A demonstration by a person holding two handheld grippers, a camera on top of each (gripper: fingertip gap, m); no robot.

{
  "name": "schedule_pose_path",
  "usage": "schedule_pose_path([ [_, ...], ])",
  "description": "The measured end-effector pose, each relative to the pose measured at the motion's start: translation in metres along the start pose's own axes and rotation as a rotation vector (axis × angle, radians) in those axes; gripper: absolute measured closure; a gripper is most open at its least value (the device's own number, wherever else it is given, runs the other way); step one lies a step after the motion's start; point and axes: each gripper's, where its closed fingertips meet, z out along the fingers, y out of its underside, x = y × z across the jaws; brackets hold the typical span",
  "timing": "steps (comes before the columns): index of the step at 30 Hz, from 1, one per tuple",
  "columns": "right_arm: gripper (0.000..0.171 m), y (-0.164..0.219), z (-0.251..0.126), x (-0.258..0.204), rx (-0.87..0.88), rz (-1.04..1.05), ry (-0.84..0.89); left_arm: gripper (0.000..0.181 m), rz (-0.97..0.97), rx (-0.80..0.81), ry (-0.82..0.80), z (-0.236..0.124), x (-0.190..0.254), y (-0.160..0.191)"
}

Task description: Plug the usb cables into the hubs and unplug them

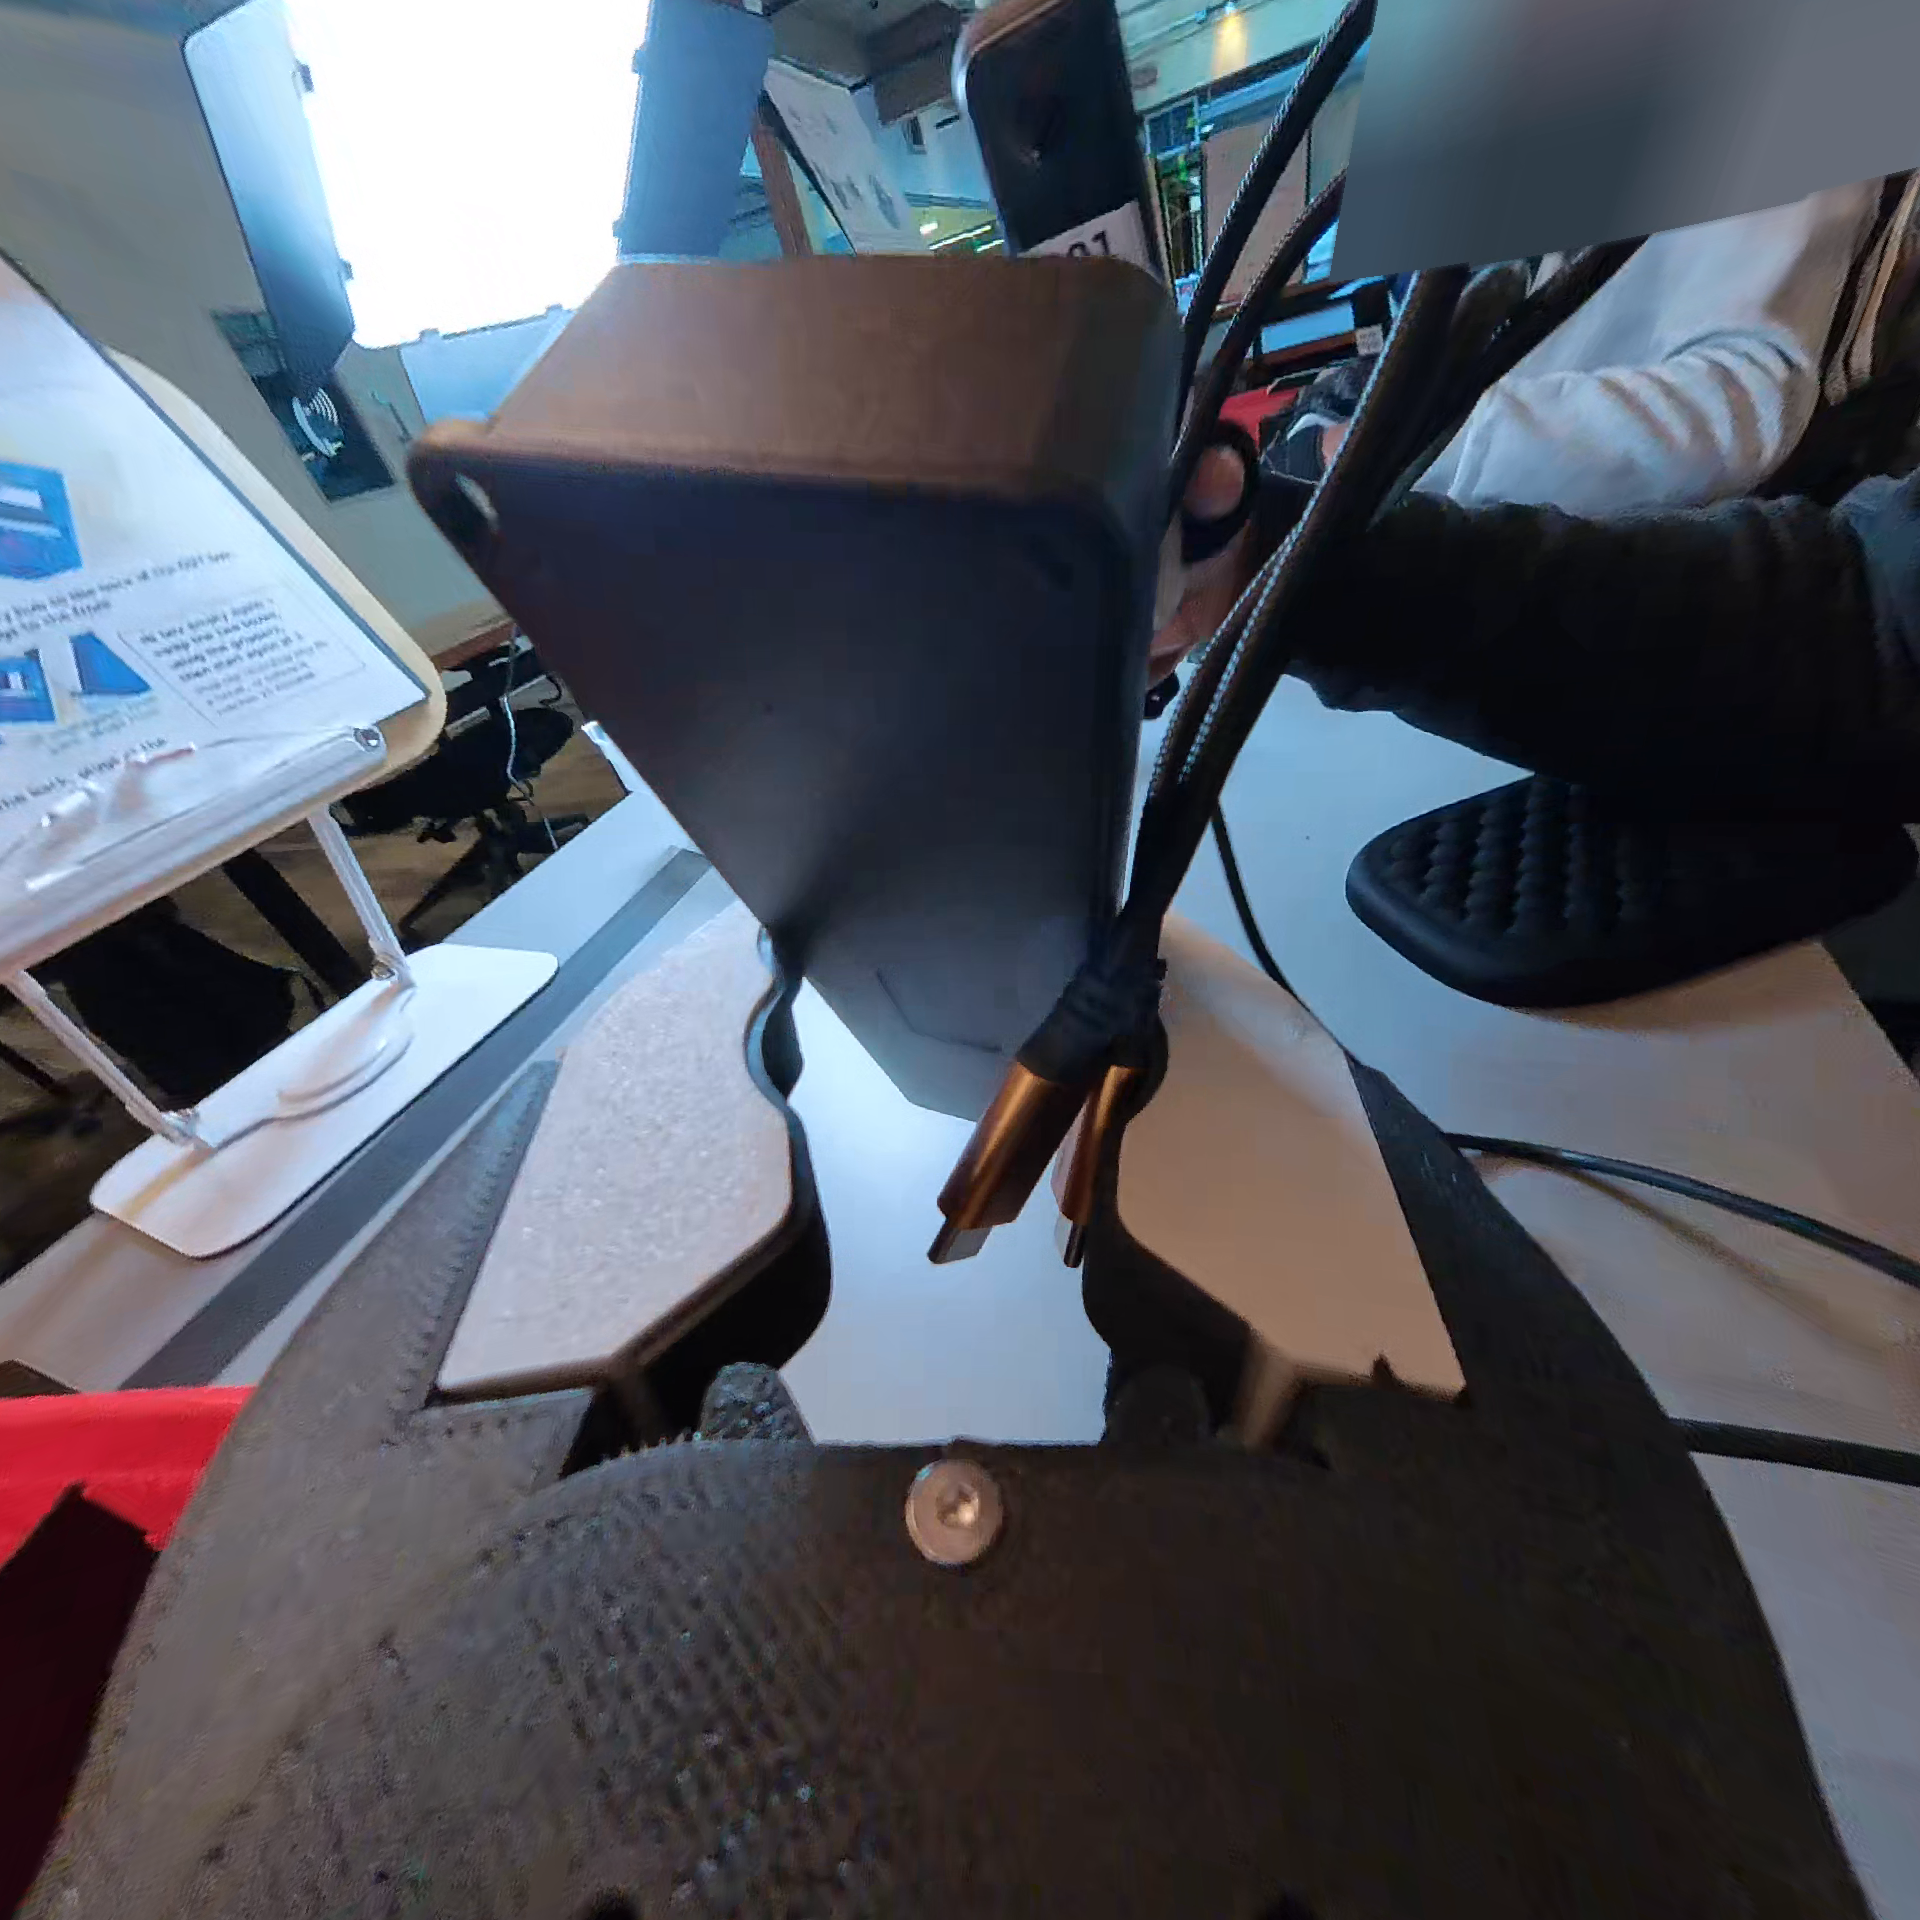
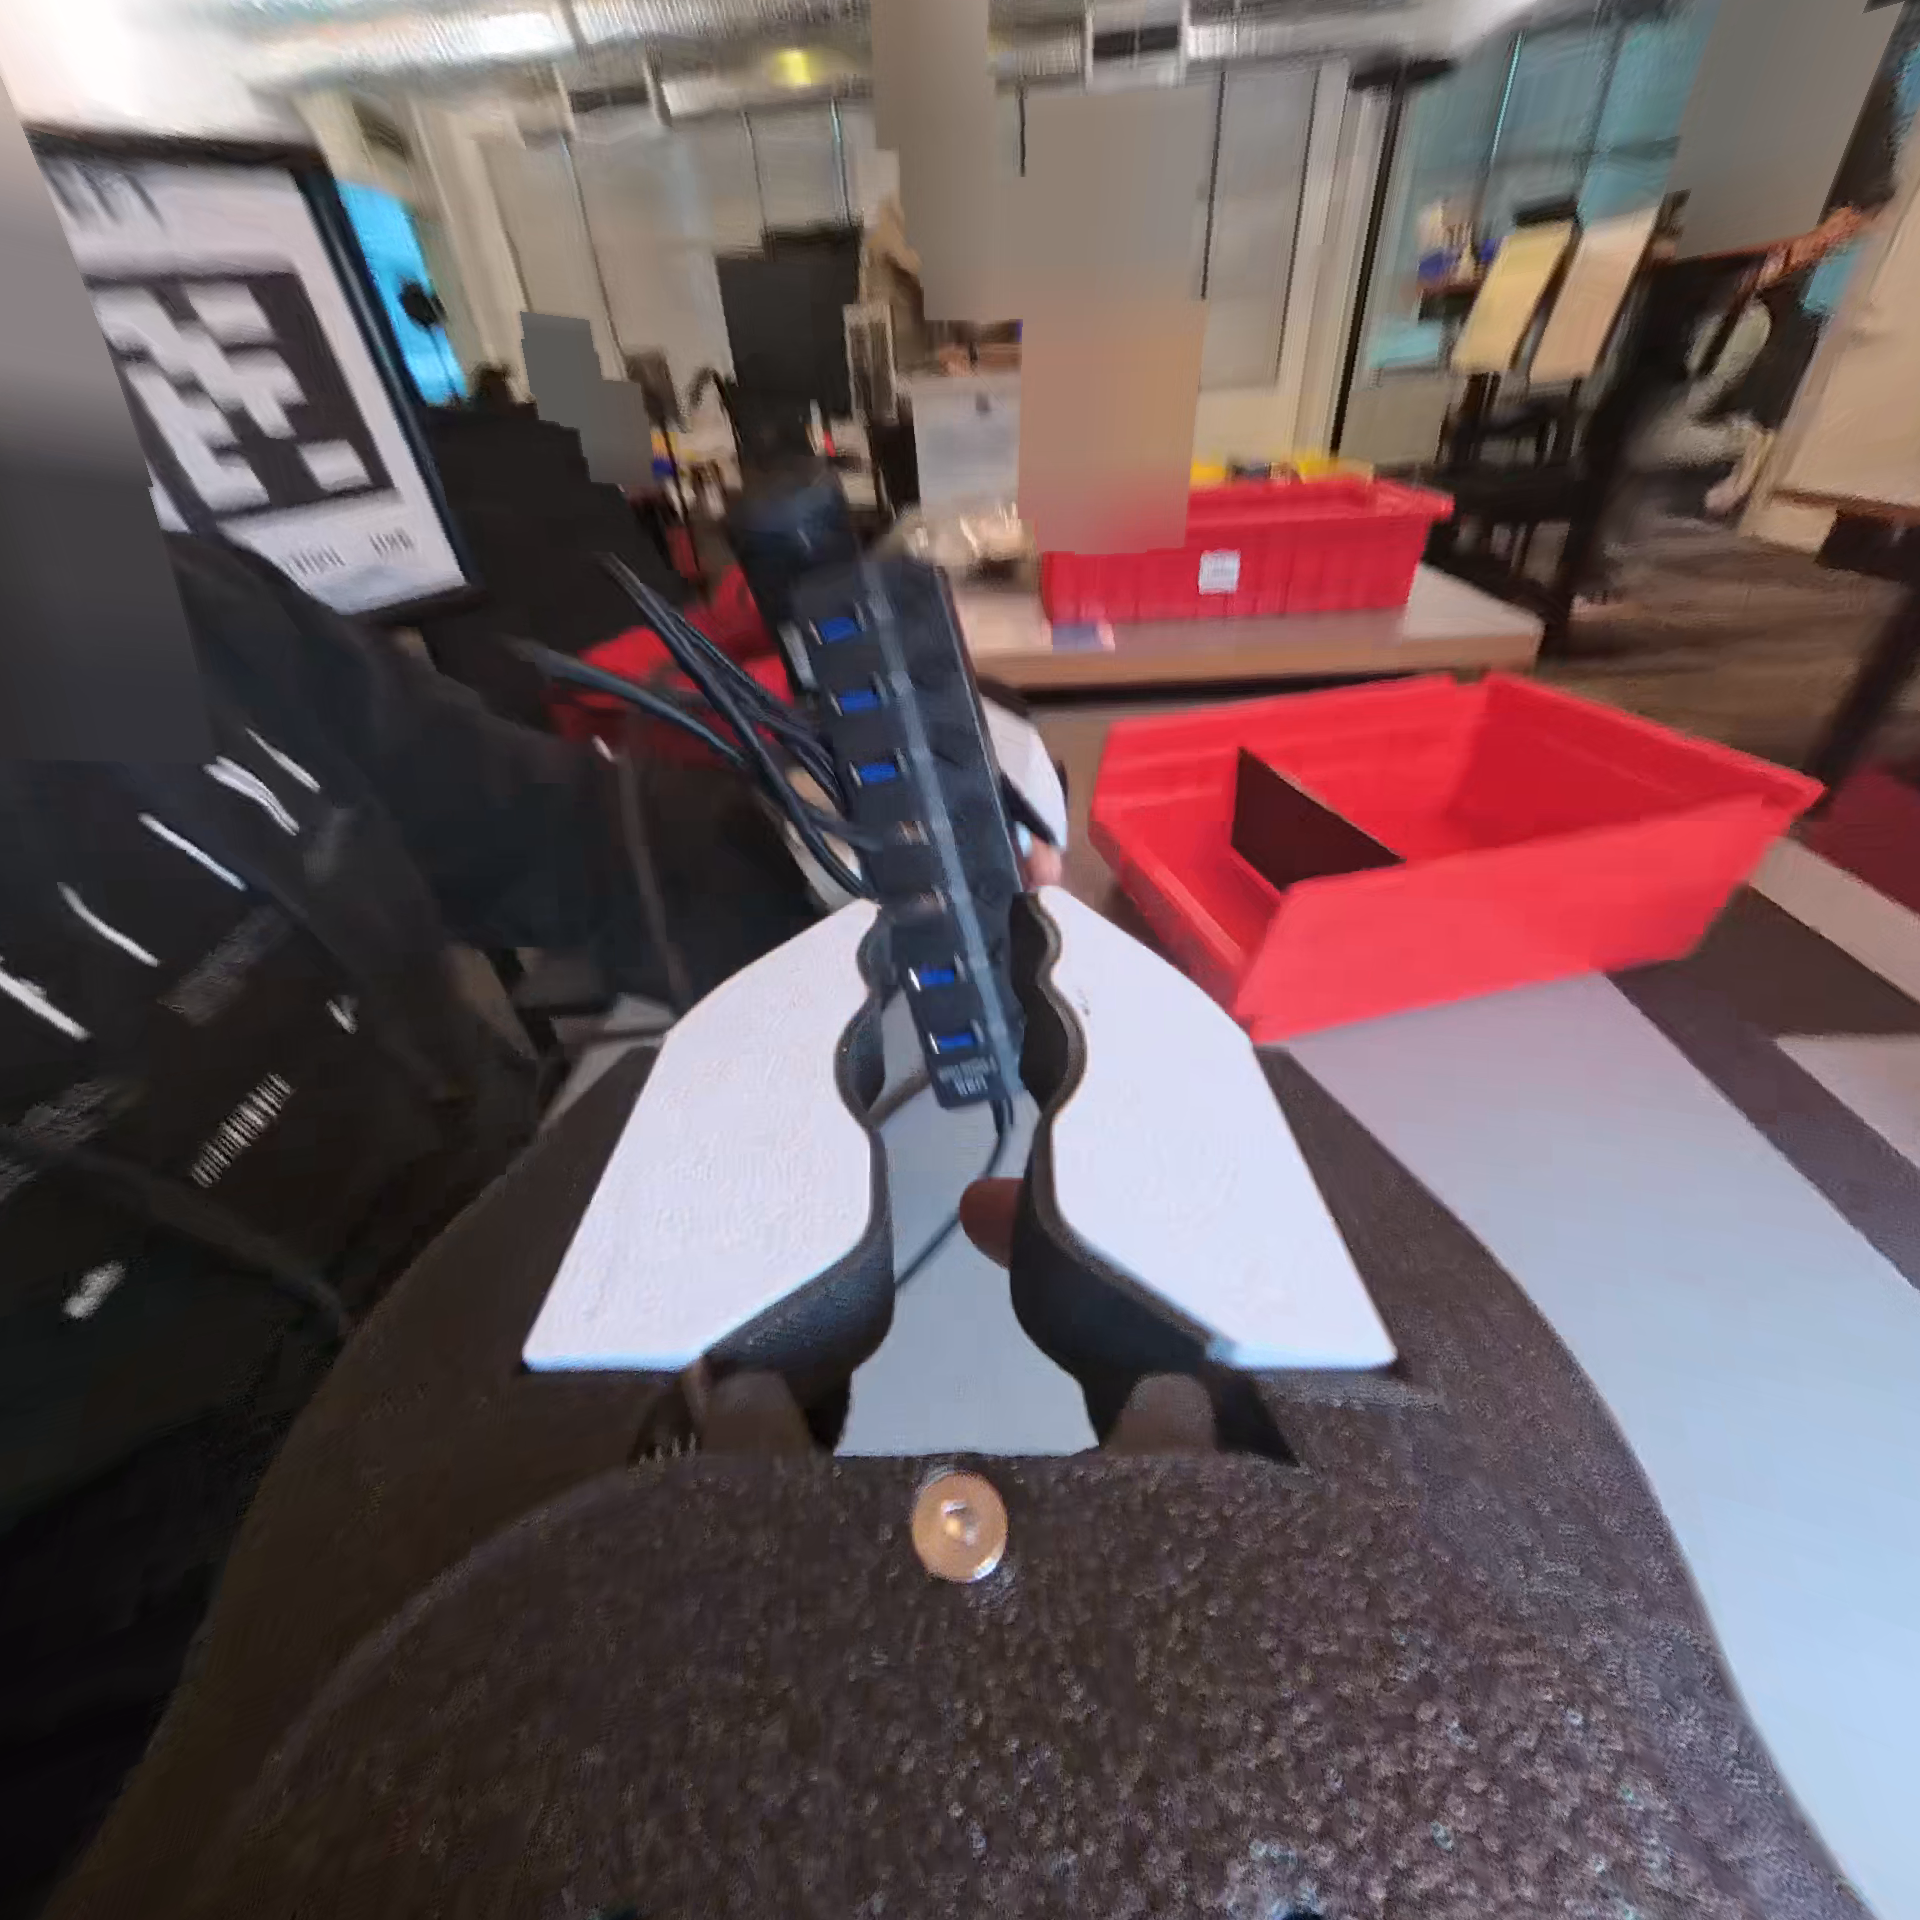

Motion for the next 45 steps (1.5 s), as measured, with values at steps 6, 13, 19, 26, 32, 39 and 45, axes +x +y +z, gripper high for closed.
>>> schedule_pose_path([
  [6,0.144,0.053,0.048,-0.006,-0.293,-0.213,0.074,0.122,0.051,-0.090,-0.056,0.007,-0.001,0.014],
  [13,0.155,0.058,0.073,-0.005,-0.235,-0.265,0.142,0.122,-0.002,-0.119,-0.079,0.009,-0.004,0.020],
  [19,0.155,0.061,0.074,-0.012,-0.215,-0.208,0.081,0.122,0.017,-0.123,-0.035,0.008,0.004,0.021],
  [26,0.156,0.046,0.071,-0.030,-0.113,-0.159,-0.045,0.117,-0.059,0.042,0.139,-0.001,0.026,-0.003],
  [32,0.157,0.045,0.074,-0.037,-0.080,-0.133,-0.095,0.110,-0.080,0.081,0.203,0.000,0.036,-0.006],
  [39,0.157,0.032,0.063,-0.028,-0.062,-0.153,-0.071,0.126,-0.009,-0.023,0.130,-0.001,0.023,0.000],
  [45,0.157,0.022,0.059,-0.028,-0.006,-0.137,-0.081,0.127,-0.048,-0.007,0.130,0.001,0.022,-0.008],
])
